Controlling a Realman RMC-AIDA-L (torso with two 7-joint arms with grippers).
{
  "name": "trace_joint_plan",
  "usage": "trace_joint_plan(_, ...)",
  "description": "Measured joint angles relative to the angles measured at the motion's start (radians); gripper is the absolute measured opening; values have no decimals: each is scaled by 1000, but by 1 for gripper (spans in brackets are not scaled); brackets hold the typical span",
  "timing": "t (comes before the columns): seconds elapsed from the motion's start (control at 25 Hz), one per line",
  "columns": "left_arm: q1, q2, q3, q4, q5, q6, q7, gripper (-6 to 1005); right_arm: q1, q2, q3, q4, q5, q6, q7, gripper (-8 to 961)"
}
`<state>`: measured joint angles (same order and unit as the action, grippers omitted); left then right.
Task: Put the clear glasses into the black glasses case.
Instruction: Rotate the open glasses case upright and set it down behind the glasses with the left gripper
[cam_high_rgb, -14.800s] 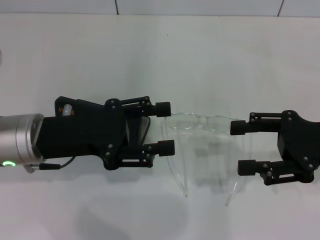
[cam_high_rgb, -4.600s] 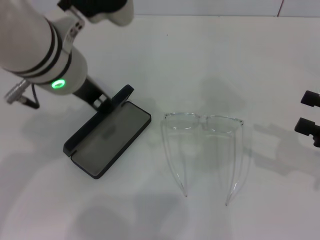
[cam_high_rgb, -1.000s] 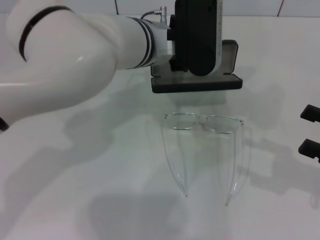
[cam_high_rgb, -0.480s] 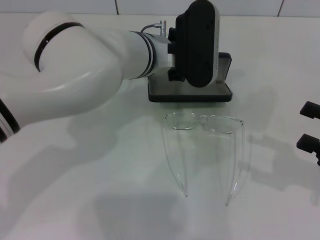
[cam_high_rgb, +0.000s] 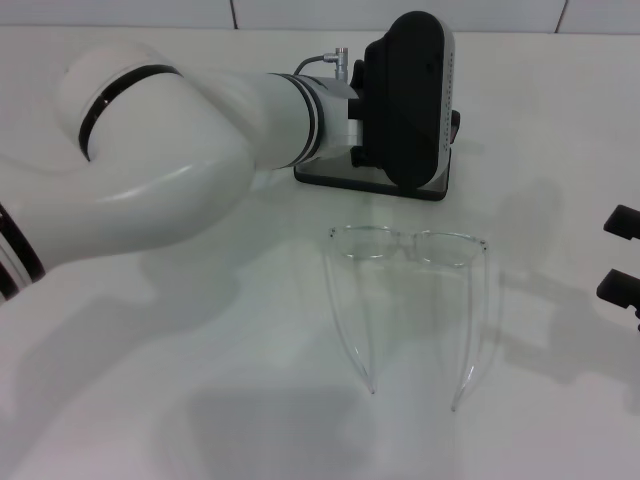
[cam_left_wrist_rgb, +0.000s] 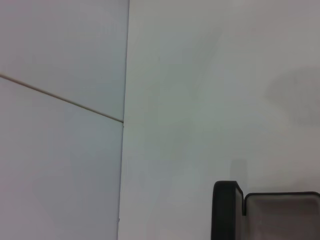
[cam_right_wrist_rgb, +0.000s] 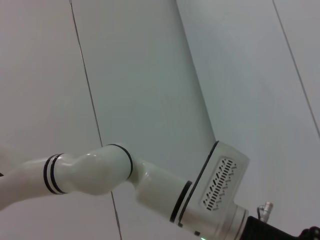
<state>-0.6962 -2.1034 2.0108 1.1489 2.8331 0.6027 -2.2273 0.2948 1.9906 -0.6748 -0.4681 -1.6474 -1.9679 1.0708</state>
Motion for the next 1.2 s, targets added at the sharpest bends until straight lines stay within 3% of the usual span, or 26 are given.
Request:
trace_joint_plan(0.32, 14, 5, -8, 72, 0, 30, -4, 208, -17, -1, 0, 0, 0, 0, -1, 722)
trace_joint_plan(0.56, 13, 7, -11, 139, 1, 167, 2, 216, -19, -1, 0, 0, 0, 0, -2, 722)
trace_joint_plan(0.8, 19, 8, -13, 167, 1, 188, 13, 329, -14, -2, 0, 0, 0, 0, -2, 722)
trace_joint_plan(1.0, 13, 8, -27, 149, 2, 180, 30, 481, -11, -3, 0, 0, 0, 0, -2, 722)
trace_joint_plan(1.2, -15, 8, -39, 85, 2, 142, 45, 481, -14, -3, 0, 0, 0, 0, -2, 722)
